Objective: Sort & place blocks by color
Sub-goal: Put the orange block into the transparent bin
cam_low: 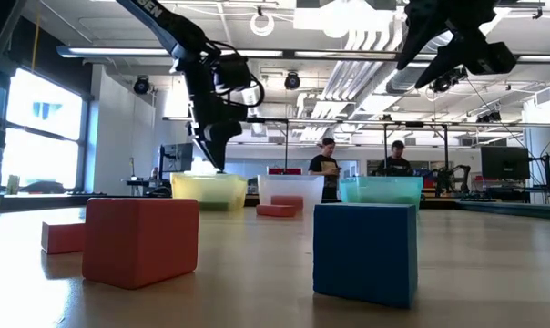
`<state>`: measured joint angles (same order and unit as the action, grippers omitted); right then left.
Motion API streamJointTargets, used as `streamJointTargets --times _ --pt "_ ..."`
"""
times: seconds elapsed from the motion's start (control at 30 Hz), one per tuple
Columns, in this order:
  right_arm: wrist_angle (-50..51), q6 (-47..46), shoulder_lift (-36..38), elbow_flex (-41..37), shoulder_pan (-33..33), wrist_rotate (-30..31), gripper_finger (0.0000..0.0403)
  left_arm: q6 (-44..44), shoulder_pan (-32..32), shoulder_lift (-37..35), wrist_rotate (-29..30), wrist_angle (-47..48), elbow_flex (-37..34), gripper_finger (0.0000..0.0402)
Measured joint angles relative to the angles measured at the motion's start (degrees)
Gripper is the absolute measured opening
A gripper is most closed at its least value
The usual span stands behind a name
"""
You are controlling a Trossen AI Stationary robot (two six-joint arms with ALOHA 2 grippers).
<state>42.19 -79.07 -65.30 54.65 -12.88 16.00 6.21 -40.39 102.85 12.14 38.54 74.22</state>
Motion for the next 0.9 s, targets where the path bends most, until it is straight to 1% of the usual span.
streamJointTargets --times 0.1,0.2,0.3,0.43,0.57,0.7,0.9 --pt "0.0 0.8 0.0 0.0 0.0 0.6 0.0144 0.0 0.6 -0.1 -0.4 2.1 0.0 0.0123" --pt "0.1 1.0 0.0 0.0 0.1 0.8 0.0144 -1.5 1.6 -0.9 -2.6 4.8 0.0 0.0127" --pt "0.3 2.8 0.0 0.0 0.1 1.0 0.0144 -5.0 2.8 -2.0 -6.6 8.1 0.0 0.0128" --pt "0.3 6.9 0.0 0.0 0.1 0.9 0.0144 -10.8 5.5 -4.0 -11.0 10.1 0.0 0.0128" --pt "0.3 11.3 0.0 0.0 0.1 -0.9 0.0144 -17.7 9.5 -6.6 -13.8 11.9 0.0 0.0129" --pt "0.3 15.6 0.0 0.0 0.1 -4.1 0.0144 -24.6 15.1 -9.1 -14.1 13.8 0.0 0.0129" --pt "0.3 20.9 0.0 0.0 0.1 -5.6 0.0144 -36.3 24.2 -11.7 -14.1 16.4 0.0 0.0129"
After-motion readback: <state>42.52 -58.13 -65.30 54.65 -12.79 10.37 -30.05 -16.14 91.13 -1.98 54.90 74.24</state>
